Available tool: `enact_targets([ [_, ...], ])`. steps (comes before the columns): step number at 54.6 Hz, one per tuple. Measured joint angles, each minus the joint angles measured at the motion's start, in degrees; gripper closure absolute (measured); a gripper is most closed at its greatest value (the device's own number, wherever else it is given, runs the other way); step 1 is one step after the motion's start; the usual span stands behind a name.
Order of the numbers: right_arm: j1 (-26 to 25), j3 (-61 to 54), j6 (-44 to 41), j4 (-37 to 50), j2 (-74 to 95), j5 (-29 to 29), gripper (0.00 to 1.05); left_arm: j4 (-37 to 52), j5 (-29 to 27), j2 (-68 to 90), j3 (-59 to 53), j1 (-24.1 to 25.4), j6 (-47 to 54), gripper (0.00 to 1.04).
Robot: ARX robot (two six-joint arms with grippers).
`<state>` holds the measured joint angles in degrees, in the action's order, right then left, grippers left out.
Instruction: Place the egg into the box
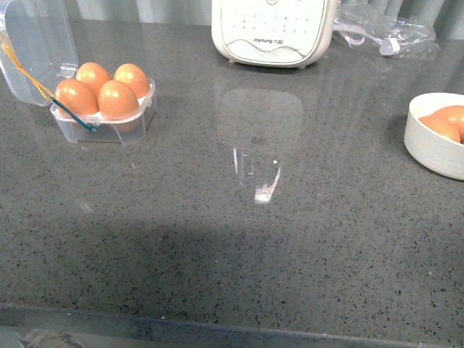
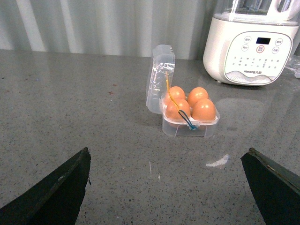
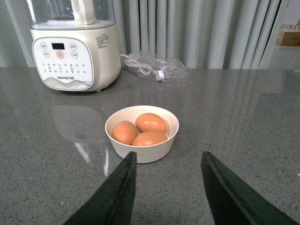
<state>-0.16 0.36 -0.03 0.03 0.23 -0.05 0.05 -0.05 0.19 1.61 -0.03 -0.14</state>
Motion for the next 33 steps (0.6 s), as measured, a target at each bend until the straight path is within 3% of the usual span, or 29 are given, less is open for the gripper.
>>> enact_targets([
  [18, 0.0, 0.0, 0.0, 0.0, 0.0, 0.0, 0.06, 0.0, 0.0, 0.0, 0.0, 0.0, 0.0, 0.07],
  [33, 0.0, 0.0, 0.0, 0.0, 0.0, 0.0, 0.07, 0.0, 0.0, 0.0, 0.0, 0.0, 0.0, 0.07],
])
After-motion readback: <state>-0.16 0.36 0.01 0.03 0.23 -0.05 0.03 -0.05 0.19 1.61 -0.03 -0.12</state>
